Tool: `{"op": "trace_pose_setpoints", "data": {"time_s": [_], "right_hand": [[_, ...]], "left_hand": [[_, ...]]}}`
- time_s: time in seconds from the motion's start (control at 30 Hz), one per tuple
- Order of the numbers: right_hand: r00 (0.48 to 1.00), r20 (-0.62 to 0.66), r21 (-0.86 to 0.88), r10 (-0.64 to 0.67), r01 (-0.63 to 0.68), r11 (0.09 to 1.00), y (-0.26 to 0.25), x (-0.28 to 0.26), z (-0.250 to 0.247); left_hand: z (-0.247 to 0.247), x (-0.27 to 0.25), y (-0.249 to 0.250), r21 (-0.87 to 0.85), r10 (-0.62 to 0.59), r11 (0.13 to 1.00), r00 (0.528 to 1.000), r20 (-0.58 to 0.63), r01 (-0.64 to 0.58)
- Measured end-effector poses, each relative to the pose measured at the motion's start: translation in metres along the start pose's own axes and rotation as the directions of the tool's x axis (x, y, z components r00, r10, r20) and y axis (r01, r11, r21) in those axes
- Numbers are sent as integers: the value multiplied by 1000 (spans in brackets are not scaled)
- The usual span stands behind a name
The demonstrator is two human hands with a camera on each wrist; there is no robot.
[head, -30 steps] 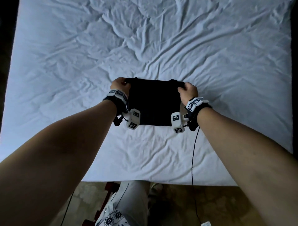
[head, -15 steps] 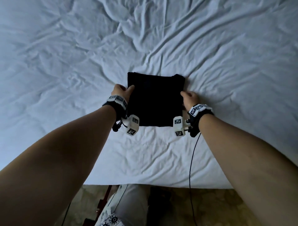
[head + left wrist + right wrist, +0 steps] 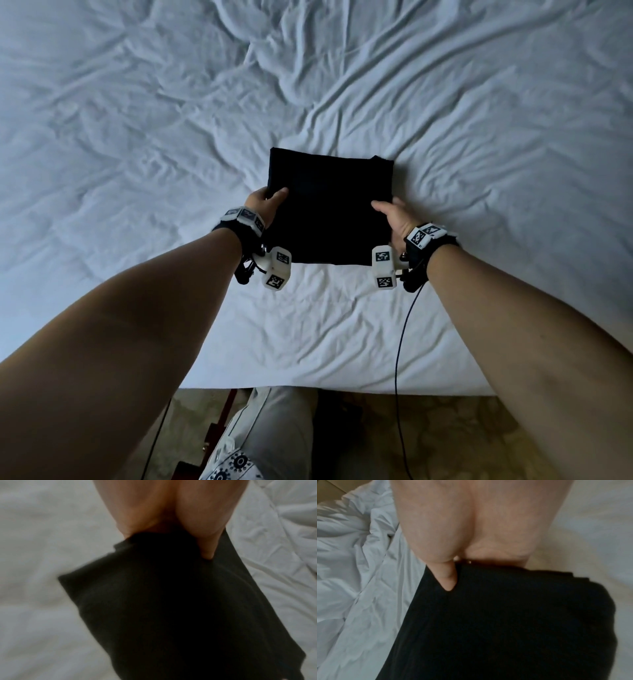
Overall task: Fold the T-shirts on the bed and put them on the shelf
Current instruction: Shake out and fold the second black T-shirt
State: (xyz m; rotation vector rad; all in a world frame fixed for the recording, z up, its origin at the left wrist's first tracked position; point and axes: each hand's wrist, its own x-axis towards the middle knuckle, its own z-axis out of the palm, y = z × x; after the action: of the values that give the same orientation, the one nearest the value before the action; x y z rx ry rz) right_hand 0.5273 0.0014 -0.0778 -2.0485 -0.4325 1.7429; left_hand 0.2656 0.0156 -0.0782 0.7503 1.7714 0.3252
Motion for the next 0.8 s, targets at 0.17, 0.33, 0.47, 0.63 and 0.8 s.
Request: {"op": "trace_pose_setpoints", "data": {"time_s": [0.17, 0.33, 0.47, 0.63, 0.8], "right_hand": [[997, -46, -149, -63, 55, 987, 19, 15, -8], [970, -105, -305, -217, 177, 936, -15, -50, -5], [939, -75, -282, -337, 304, 910, -37, -94, -19], [925, -55, -242, -376, 353, 904, -73, -164, -45], [889, -100, -211, -446, 419, 883, -108, -250, -81]], "left_hand": [[0, -14, 11, 115, 68, 991, 997, -23, -65], [-6, -37, 28, 141, 137, 981, 990, -20, -133], [-15, -72, 56, 157, 243, 956, 969, 50, -248], [-25, -135, 114, 100, 214, 970, 975, 66, -220], [-32, -211, 188, 121, 351, 924, 931, 103, -362]]}}
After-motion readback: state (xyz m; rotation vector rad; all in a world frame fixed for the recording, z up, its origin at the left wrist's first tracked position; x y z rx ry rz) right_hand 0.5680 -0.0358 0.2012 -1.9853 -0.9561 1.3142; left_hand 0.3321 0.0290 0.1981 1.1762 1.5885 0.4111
